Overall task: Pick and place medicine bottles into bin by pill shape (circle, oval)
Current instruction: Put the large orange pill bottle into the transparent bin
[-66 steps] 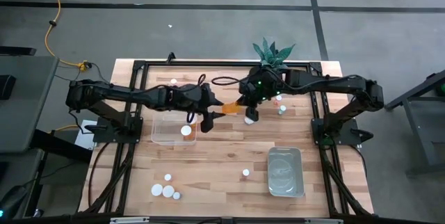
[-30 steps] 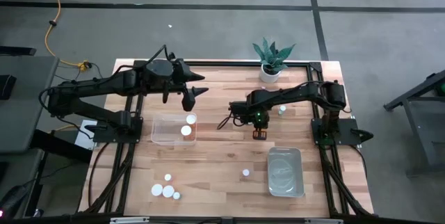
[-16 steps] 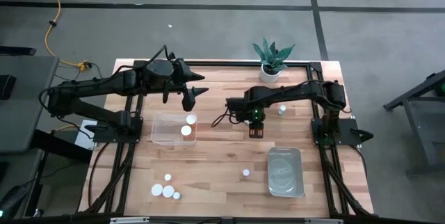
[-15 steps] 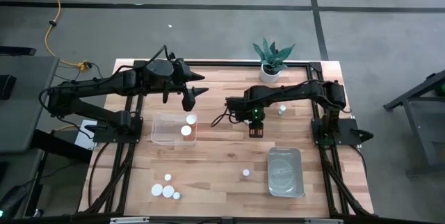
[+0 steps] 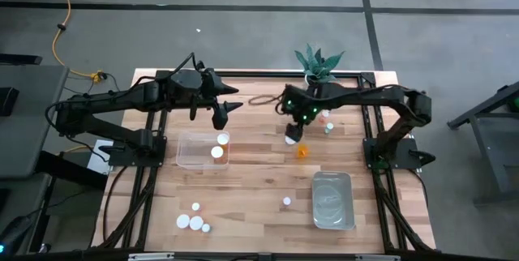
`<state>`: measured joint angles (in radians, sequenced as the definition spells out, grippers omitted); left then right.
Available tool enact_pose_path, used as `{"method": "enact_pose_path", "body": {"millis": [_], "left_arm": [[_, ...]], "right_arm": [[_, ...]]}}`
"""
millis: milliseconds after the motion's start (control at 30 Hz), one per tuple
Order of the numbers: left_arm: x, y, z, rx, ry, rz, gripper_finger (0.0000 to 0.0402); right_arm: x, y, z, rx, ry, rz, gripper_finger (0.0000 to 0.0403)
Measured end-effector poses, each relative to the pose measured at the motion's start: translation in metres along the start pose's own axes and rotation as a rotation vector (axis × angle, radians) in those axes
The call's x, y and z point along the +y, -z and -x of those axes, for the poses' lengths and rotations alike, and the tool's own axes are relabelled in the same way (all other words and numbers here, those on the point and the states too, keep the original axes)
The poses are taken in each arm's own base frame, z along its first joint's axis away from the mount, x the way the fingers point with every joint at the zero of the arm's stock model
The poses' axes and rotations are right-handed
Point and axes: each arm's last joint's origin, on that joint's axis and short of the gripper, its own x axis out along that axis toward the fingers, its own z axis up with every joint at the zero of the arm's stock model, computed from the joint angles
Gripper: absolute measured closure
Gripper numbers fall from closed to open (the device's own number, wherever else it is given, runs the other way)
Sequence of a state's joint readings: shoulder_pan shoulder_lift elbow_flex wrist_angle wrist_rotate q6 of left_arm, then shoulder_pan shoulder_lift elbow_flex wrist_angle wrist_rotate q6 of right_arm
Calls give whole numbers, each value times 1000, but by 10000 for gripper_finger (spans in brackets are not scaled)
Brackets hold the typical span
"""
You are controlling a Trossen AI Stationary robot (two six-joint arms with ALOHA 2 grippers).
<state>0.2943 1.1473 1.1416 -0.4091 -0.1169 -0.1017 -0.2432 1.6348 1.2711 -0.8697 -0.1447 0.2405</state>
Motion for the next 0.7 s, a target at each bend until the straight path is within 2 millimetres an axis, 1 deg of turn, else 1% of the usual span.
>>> {"method": "enact_pose_path", "body": {"millis": [100,233,333,400,567,700], "left_arm": [[0,-1,0,-11,1,13,181],[0,-1,0,-12,1,29,181],[0,-1,0,-11,1,31,181],[0,-1,0,-12,1,31,181],[0,-1,0,-14,1,30,181],[0,-1,0,-14,1,30,181]], "right_arm": [[-8,0,-8,26,27,-124,131],[-16,-2,-31,96,57,-322,131],[-19,1,-50,181,98,-405,131],[-20,2,-59,206,121,-452,131],[-20,-1,-73,193,134,-545,132],[-11,-4,-77,155,122,-592,132]]}}
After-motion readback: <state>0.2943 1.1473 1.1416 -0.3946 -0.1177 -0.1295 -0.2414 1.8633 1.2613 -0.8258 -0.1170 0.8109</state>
